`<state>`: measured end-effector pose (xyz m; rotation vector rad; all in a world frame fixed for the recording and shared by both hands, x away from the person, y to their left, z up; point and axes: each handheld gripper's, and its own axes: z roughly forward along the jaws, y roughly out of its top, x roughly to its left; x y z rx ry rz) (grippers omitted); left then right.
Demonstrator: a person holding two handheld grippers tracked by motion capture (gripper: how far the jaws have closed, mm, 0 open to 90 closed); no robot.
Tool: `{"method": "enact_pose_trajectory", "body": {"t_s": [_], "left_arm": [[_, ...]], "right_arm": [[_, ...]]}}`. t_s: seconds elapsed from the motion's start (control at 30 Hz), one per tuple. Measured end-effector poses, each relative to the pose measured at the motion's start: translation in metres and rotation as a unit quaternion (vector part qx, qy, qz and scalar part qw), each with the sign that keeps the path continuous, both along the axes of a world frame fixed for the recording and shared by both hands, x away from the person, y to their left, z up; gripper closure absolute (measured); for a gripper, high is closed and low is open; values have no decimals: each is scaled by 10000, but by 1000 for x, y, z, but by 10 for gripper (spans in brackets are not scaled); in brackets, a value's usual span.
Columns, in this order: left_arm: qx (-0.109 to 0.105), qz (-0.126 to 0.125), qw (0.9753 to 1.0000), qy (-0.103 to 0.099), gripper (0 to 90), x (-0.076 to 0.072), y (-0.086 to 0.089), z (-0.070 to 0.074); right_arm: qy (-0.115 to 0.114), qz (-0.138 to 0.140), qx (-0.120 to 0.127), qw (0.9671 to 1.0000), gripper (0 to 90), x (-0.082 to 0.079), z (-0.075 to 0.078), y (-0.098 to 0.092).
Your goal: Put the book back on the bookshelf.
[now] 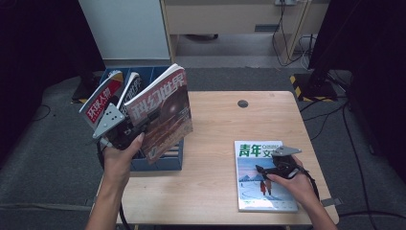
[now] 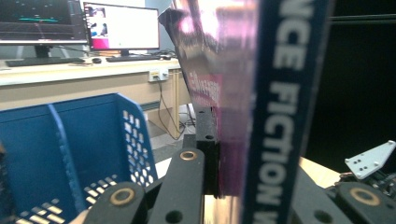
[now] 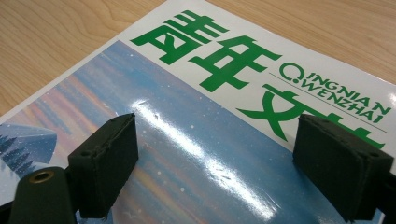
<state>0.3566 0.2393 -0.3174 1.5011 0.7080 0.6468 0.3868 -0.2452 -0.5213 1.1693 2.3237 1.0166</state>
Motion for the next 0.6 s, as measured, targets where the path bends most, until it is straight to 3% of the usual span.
{"method": "enact_pose_trajectory", "body": {"t_s": [0.6], "left_arm": [[-78,452,9989,-6,840,1,21,1]], "right_arm": [[5,0,11,10000,143,0,0,0]]}}
